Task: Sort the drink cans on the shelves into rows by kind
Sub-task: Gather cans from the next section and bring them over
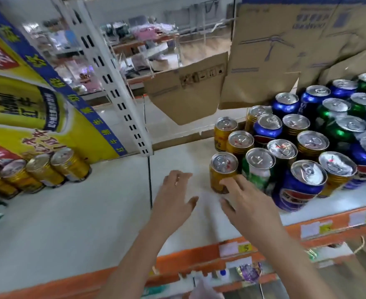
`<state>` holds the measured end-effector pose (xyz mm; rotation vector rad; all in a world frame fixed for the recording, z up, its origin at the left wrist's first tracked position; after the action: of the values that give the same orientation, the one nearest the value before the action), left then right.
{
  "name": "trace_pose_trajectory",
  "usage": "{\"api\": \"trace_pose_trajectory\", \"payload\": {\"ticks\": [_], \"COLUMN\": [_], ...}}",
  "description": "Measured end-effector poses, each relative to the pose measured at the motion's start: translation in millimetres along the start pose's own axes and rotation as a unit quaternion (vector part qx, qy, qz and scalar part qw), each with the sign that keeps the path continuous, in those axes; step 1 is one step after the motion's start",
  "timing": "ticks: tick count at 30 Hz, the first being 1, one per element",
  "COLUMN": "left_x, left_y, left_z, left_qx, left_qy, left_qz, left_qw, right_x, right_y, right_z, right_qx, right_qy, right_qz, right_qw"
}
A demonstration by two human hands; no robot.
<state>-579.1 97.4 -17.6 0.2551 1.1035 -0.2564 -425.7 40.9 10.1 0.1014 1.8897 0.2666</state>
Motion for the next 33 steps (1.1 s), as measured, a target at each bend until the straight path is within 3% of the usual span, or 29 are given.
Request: {"api": "trace_pose_trajectory", "payload": {"ticks": [3, 6, 16, 19, 27, 33], "left_x": [-23, -55, -137, -149, -183, -198], "left_y": [-29, -64, -177, -199, -162, -72], "left_z": [-41, -86, -219, -248, -299, -310], "left_qx": [-0.047, -0.117, -0.317, -0.348, -0.310, -0.259], "left_qy": [0.057, 0.050, -0.012, -0.023, -0.030, -0.014], "left_qz": [-0.038, -0.047, 0.076, 0.115, 0.161, 0.159], "left_qw": [0.996, 0.991, 0.945, 0.930, 0.936, 0.953], "right_x": [22, 34, 91, 104, 133, 149], "right_y": [9, 18, 36, 49, 121, 170], "right_z": [-26, -57, -185, -219, -282, -315], "right_qx": [-0.030, -0.066, -0.173, -0.166, -0.115, -0.057], "right_qy": [-0.030, -0.007, 0.020, 0.053, 0.064, 0.057], "right_qz": [-0.100, -0.137, -0.197, -0.202, -0.200, -0.120], "right_qw": [0.994, 0.988, 0.965, 0.964, 0.971, 0.989]}}
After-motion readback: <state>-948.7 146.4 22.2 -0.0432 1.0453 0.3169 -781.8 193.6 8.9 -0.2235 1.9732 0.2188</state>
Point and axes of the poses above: each hand's wrist, its own y-axis towards the middle knuckle, its own x-axis out of the palm, z = x × y, the point moved 5 cm from there along y, towards the middle knuckle, and after that the axes turned 2 degrees about -x, right-handed, at the moved point
